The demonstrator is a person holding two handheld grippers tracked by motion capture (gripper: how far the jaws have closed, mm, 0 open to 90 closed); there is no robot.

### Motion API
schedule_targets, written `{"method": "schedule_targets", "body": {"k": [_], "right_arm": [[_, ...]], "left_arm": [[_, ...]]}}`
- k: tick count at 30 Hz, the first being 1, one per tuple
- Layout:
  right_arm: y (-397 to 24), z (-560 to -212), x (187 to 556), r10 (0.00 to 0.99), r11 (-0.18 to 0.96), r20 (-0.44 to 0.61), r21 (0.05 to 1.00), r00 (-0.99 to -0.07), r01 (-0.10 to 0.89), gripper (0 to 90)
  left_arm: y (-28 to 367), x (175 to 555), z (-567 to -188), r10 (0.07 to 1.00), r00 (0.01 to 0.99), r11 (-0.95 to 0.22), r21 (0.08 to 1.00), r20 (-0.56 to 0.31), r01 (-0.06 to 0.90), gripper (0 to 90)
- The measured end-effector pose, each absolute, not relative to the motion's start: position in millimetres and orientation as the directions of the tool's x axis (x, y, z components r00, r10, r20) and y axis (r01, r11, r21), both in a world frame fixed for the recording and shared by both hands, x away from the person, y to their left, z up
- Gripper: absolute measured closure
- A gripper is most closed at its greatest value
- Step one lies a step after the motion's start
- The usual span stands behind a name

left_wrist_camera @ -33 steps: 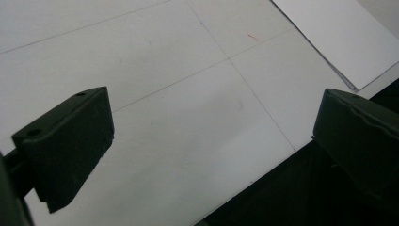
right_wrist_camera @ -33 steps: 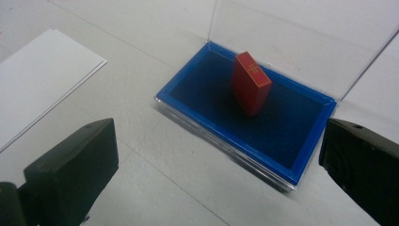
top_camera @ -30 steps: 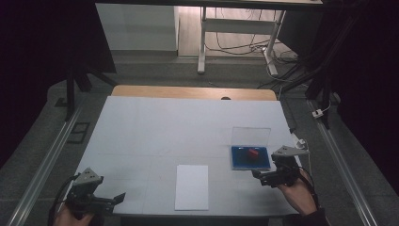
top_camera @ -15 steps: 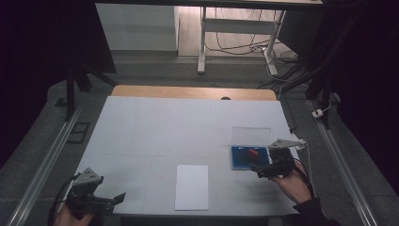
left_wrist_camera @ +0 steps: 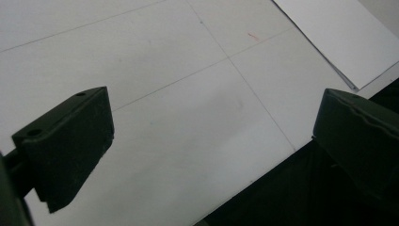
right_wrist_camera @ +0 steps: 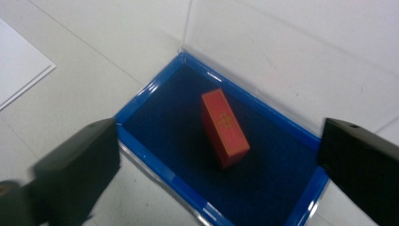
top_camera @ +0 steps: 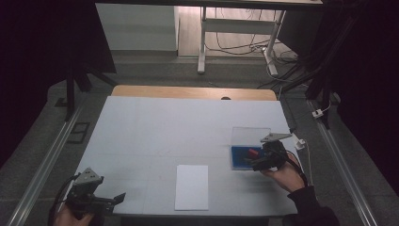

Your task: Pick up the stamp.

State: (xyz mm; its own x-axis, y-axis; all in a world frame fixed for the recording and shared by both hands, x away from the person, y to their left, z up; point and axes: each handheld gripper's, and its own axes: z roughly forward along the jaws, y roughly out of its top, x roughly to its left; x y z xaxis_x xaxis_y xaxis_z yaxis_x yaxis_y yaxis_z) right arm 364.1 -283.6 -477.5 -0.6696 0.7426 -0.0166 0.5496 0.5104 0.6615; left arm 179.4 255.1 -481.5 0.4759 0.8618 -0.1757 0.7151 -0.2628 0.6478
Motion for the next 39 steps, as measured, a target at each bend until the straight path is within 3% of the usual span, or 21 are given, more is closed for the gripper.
{"method": "schedule_targets", "body": {"k": [9, 14, 23, 39], "right_arm": [[-283, -475, 373, 0.687, 0.568, -0.038, 0.651, -0.725, 0.504, 44.5], [-285, -473, 378, 0.674, 0.564, -0.005, 0.65, -0.739, 0.51, 59.6], [-285, -475, 381, 0.657, 0.582, 0.005, 0.631, -0.754, 0.512, 78.3], [-283, -464, 374, 0.673, 0.567, -0.031, 0.664, -0.739, 0.488, 80.4]], "left_arm": [[255, 179, -481, 0.861, 0.478, -0.268, 0.647, -0.171, 0.714, 0.0], [254, 179, -482, 0.861, 0.478, -0.268, 0.646, -0.171, 0.714, 0.0], [254, 179, -482, 0.862, 0.478, -0.269, 0.646, -0.171, 0.715, 0.0], [255, 179, -481, 0.862, 0.477, -0.264, 0.648, -0.174, 0.714, 0.0]]}}
